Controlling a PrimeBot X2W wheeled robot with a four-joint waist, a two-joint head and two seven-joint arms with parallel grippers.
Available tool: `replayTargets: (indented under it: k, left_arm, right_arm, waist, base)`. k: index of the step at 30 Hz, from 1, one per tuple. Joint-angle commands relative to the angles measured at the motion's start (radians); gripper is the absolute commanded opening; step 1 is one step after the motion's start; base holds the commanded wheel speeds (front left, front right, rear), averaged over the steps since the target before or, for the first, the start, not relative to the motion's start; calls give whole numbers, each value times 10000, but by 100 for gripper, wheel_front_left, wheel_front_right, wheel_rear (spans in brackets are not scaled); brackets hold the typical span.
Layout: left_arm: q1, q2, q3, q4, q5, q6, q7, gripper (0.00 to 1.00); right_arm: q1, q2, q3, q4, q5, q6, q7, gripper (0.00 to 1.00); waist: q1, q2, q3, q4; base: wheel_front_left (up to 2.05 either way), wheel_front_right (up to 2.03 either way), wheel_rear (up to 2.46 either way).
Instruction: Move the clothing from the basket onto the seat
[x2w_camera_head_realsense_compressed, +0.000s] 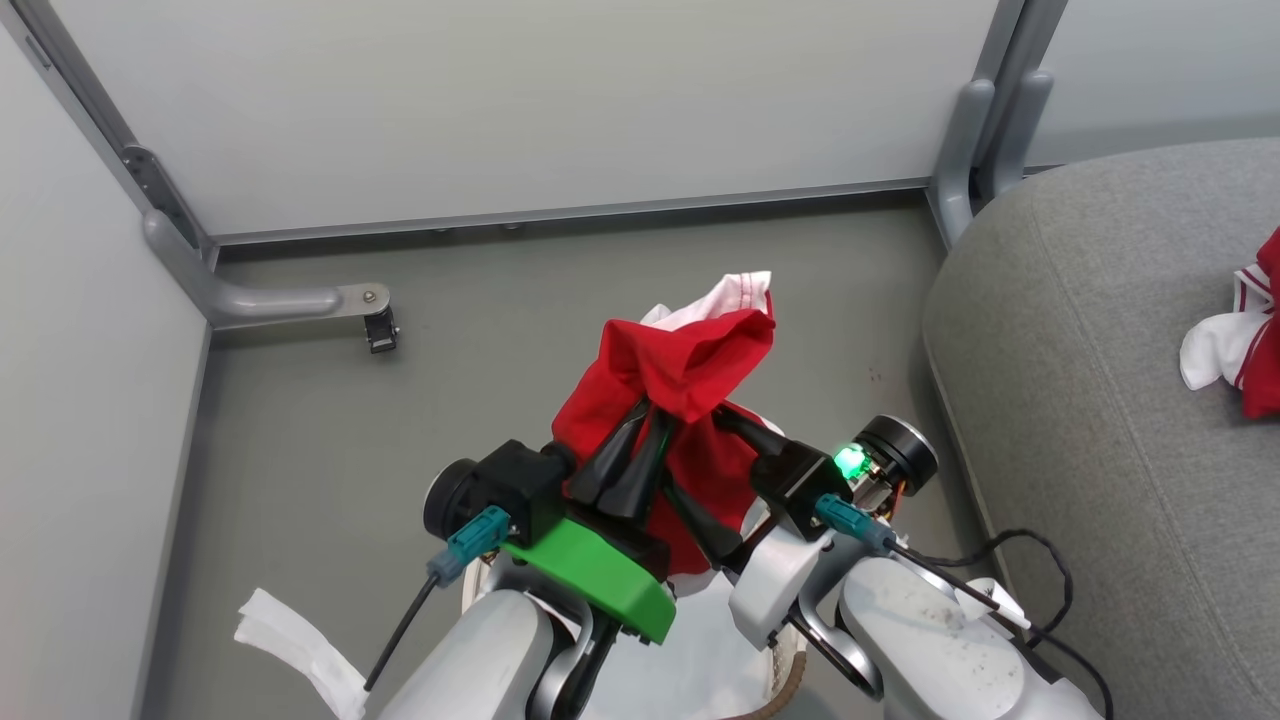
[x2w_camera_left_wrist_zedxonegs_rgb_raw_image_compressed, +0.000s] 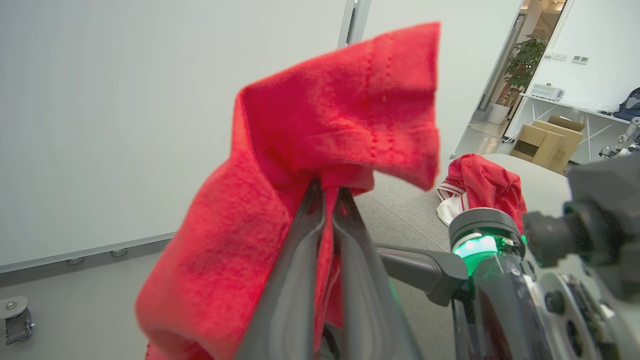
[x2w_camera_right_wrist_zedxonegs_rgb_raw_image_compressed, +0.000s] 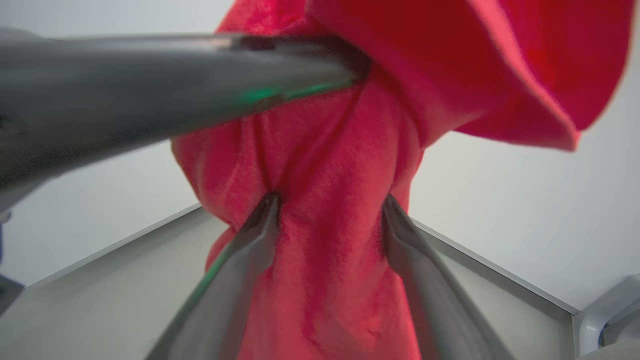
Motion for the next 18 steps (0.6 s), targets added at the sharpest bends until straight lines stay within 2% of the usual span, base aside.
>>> replayTargets:
  k: [1, 12, 13, 14, 15, 18]
  left_arm:
    - [-162, 27, -16, -36, -74, 54, -6, 0]
    - [-176, 28, 50, 122, -161, 198, -5, 0]
    - [-133, 29, 21, 242, -194, 211, -2, 13]
    - [-126, 26, 29, 330, -242, 224, -3, 79]
    - [-138, 28, 82, 380, -225, 267, -3, 100]
    - [-128, 31, 208, 642, -6, 355, 0, 100]
  right_arm:
    - [-77, -31, 21, 46, 118, -11, -18, 0]
    - [2, -35, -390, 127, 616, -11, -18, 0]
    - [34, -34, -464, 80, 622, -11, -18, 0]
    - [98, -32, -596, 23, 625, -11, -18, 0]
    - [156, -32, -701, -26, 621, -11, -18, 0]
    - [338, -31, -1030, -210, 578, -11, -18, 0]
  waist:
    - [0, 0, 25, 34]
    - [0, 0, 151, -43]
    - [0, 0, 155, -90]
    - [0, 0, 160, -154]
    - [0, 0, 170, -225]
    - [0, 0, 227, -545]
  base:
    - [0, 0, 0]
    - [0, 0, 0]
    - [0, 0, 0]
    - [0, 0, 0]
    - [0, 0, 0]
    - [0, 0, 0]
